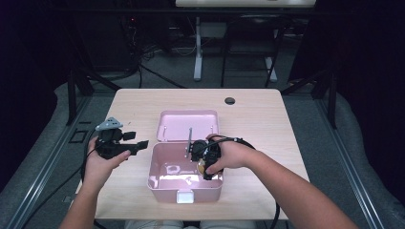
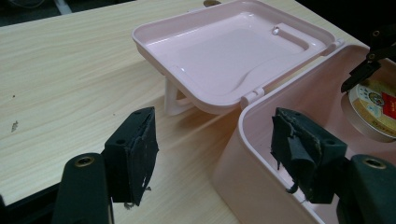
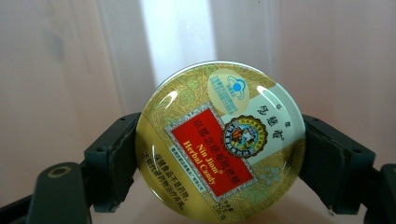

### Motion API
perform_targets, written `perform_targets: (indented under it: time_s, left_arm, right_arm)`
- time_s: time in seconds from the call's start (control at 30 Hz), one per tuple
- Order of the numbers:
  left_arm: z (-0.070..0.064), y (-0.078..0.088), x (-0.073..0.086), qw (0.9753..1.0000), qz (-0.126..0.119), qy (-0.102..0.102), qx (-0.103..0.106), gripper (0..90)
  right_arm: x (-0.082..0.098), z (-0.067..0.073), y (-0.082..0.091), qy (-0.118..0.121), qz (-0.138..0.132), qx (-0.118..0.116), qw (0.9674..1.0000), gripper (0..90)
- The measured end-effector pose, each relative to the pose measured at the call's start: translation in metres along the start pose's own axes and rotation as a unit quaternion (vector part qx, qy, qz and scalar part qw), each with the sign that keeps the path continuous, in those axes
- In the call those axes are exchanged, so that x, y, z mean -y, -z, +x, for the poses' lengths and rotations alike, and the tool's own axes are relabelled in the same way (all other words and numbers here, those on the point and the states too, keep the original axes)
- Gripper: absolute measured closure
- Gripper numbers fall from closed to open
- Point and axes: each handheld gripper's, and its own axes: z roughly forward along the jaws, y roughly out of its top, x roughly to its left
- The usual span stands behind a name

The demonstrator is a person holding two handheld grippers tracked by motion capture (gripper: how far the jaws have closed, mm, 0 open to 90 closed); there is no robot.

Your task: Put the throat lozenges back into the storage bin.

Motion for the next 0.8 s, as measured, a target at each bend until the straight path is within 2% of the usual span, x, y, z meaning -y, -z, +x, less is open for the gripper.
perform_targets:
  time_s: [0.5, 0.8]
  left_arm:
    - [0.001, 0.0, 0.0, 1.0, -0.002, 0.0, -0.002, 31.3]
    - [0.001, 0.0, 0.0, 1.0, -0.002, 0.0, -0.002, 31.3]
  right_arm:
    - [0.002, -0.006, -0.008, -0.012, -0.005, -0.001, 0.9999, 19.6]
    - [0.0, -0.004, -0.013, -0.001, 0.005, -0.006, 1.0, 19.5]
